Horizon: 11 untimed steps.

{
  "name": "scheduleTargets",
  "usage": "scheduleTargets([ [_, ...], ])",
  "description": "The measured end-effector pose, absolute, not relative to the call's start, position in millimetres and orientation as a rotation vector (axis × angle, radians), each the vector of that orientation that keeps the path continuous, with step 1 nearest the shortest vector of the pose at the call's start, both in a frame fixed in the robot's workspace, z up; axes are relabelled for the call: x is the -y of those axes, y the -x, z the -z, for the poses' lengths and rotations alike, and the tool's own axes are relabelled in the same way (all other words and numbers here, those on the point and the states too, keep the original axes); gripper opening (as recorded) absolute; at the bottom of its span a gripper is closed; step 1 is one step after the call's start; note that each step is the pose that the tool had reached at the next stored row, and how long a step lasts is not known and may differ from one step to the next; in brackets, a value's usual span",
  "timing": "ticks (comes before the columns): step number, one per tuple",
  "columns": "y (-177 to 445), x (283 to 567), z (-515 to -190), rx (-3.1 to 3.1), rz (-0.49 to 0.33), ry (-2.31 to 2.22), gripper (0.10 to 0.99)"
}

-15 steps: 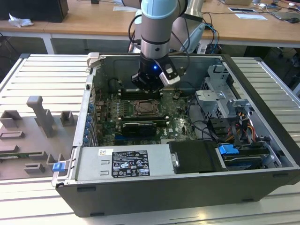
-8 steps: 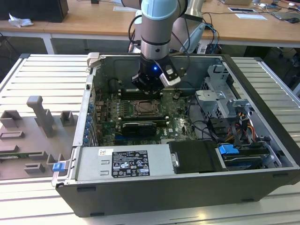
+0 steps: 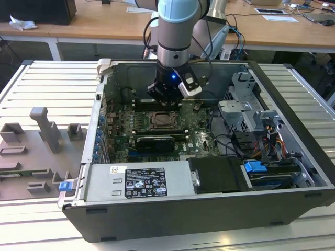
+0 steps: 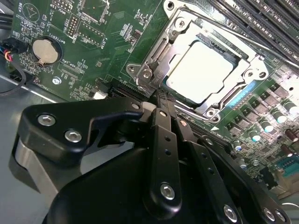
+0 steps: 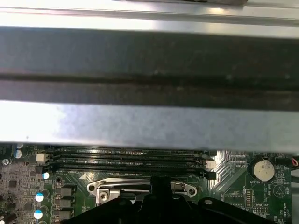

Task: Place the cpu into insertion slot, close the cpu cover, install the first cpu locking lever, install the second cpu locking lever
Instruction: 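Install the second cpu locking lever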

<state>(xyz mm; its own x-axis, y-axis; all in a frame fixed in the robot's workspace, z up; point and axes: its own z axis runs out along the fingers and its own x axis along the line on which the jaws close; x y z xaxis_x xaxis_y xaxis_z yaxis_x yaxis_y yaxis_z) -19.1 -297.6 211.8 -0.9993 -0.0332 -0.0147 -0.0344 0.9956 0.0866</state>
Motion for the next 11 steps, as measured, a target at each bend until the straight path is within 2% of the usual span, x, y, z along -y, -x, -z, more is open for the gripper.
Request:
scheduleTargets([
  [7, 19.1, 298.3, -216.7, -3.125, -0.136, 0.053, 0.106],
  [11, 19.1, 298.5, -234.3, -3.125, -0.136, 0.053, 0.106],
])
